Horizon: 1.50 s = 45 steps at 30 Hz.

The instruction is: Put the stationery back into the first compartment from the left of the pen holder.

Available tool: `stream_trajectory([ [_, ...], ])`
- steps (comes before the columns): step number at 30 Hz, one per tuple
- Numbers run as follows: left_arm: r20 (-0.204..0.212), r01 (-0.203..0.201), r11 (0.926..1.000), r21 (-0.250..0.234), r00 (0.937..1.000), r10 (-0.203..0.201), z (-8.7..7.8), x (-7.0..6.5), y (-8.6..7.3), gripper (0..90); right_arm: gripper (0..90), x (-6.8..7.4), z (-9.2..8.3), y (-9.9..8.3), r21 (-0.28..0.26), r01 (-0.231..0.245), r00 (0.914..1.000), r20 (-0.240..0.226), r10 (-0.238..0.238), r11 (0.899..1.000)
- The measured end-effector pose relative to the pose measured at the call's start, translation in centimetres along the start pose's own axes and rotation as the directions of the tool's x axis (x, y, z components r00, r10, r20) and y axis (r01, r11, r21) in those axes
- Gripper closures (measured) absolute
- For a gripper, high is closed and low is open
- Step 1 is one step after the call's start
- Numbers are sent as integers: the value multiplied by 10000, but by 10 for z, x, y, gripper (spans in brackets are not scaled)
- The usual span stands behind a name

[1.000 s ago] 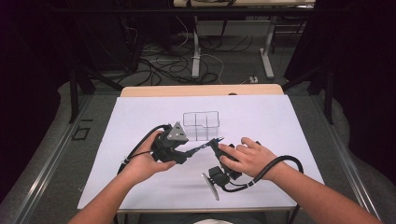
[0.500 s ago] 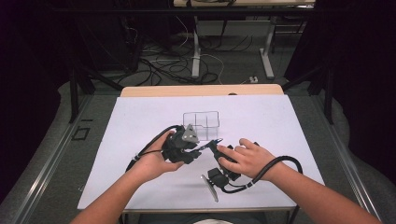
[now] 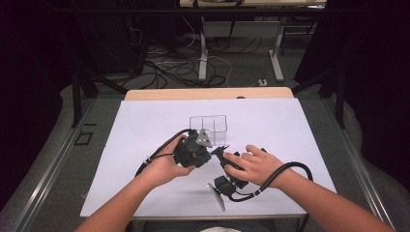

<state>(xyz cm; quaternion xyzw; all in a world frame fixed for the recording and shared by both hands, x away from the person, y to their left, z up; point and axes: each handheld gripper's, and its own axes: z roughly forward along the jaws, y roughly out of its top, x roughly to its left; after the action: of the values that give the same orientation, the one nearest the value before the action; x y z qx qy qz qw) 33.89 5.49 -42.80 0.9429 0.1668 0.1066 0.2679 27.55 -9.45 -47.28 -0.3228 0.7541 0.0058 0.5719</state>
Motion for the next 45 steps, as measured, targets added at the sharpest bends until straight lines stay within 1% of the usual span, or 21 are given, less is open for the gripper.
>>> stream_trajectory([
  [7,7,-213,9997,120,9998,212,0,-1,0,787,798,0,0,1,16,85,10000,-20,-85,10000],
  [8,13,-232,9997,115,9997,232,0,-1,0,787,798,-1,1,1,-20,229,9997,-10,-229,9997],
  [9,2,-217,9997,73,9998,217,0,-1,0,788,798,0,1,1,18,114,9999,-21,-114,9999],
  [11,-13,-373,9993,99,9993,373,0,-1,0,789,798,0,1,1,12,117,9999,-28,-117,9999],
  [17,-53,-573,9983,120,9983,574,-1,0,0,791,797,-1,0,1,44,33,10000,-22,-33,10000],
  [20,-45,-582,9983,40,9983,582,-2,0,-1,792,796,-1,1,0,-56,-58,10000,-17,57,10000],
  [21,-56,-564,9984,24,9984,564,-2,0,-1,791,795,-1,1,0,-19,-230,9997,12,230,9997],
  [24,-32,-498,9988,-21,9988,498,-3,0,-1,792,793,-2,1,-1,-49,-164,9998,58,164,9999],
  [26,9,-469,9989,-53,9989,469,-3,1,0,792,778,-2,1,-1,-75,-302,9995,25,302,9995],
  [28,15,-394,9991,-155,9992,394,-2,1,-1,792,740,-4,0,-2,-3,-456,9990,24,456,9990],
  [30,-84,-347,9993,-124,9994,346,-1,1,-1,791,707,-4,0,-3,49,-792,9969,-20,792,9968],
  [31,-93,-387,9992,-99,9992,386,-2,3,-1,791,690,-6,0,-3,97,-749,9972,-37,749,9971],
  [32,-102,-240,9996,-177,9997,238,-1,3,-2,791,682,-5,0,-4,111,-869,9962,5,869,9962],
  [35,-112,-114,9998,-192,9999,112,-3,6,-4,791,638,-5,-1,-5,155,-1093,9940,47,1093,9939],
  [38,-183,109,9992,-396,9998,-116,-3,8,-5,791,606,-5,-2,-8,147,-1387,9903,59,1386,9902],
  [40,-209,126,9991,-413,9997,-134,-5,11,-5,791,587,-5,-3,-9,162,-1592,9872,0,1592,9871],
  [41,-296,324,9979,-570,9990,-341,-4,10,-6,791,569,-5,-2,-10,75,-1751,9845,102,1750,9845],
  [42,-329,293,9981,-542,9990,-311,-5,12,-6,791,558,-6,-2,-11,65,-1754,9845,63,1754,9845],
  [43,-285,405,9972,-634,9987,-423,-6,13,-6,791,546,-6,-2,-12,102,-1909,9816,55,1909,9816],
  [44,-446,460,9958,-793,9978,-496,-6,13,-6,791,535,-7,-2,-13,30,-1942,9809,97,1942,9809],
  [45,-414,560,9954,-778,9974,-594,-6,14,-6,791,526,-7,-2,-13,24,-2103,9776,114,2103,9776],
])
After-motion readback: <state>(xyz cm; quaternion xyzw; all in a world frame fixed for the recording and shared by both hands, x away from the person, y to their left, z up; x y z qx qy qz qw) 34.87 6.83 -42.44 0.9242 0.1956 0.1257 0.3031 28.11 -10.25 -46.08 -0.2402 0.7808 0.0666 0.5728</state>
